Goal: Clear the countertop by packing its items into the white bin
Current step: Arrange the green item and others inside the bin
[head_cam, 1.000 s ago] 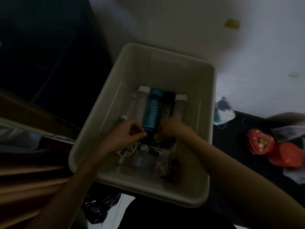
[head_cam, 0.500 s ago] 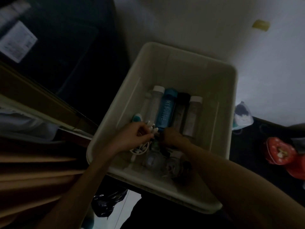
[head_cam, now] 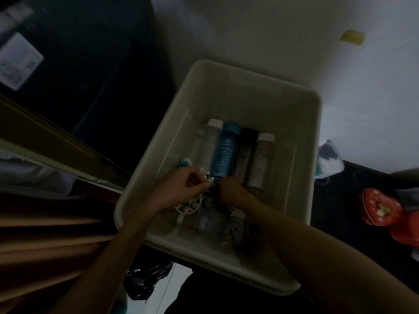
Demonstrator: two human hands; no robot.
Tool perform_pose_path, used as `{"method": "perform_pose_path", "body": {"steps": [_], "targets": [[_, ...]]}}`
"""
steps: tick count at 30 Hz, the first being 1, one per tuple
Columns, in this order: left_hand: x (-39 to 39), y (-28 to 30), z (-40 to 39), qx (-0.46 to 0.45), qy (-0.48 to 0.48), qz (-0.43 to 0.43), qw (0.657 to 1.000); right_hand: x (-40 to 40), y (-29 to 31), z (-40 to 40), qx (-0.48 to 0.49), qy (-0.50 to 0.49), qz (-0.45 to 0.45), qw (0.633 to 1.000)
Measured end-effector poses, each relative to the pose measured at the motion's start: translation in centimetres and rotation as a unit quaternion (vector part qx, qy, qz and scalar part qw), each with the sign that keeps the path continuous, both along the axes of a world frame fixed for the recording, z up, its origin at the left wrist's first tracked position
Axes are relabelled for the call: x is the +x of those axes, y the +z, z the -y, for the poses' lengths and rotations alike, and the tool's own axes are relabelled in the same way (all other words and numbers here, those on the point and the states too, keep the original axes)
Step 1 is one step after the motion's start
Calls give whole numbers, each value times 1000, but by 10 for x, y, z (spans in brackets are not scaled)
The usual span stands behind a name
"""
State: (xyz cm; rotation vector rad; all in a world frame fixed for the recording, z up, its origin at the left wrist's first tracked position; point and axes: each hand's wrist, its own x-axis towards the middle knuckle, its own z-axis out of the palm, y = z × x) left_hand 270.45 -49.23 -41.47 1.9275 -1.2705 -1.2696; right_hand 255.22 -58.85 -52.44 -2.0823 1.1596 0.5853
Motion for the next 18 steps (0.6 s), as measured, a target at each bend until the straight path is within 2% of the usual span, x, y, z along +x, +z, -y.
{"method": "perform_pose_path", "body": {"steps": [9,15,18], "targets": [[-3,-8,-1,6,-47,43,998,-2,3,1,-11,-8,9,1000],[-15,-4,-4,11,-103,128,986,-10,47,14,-11,-4,-8,1000],[-28,16,-2,-15,-93,137,986,-29,94,15,-53,-28,79,995]]}}
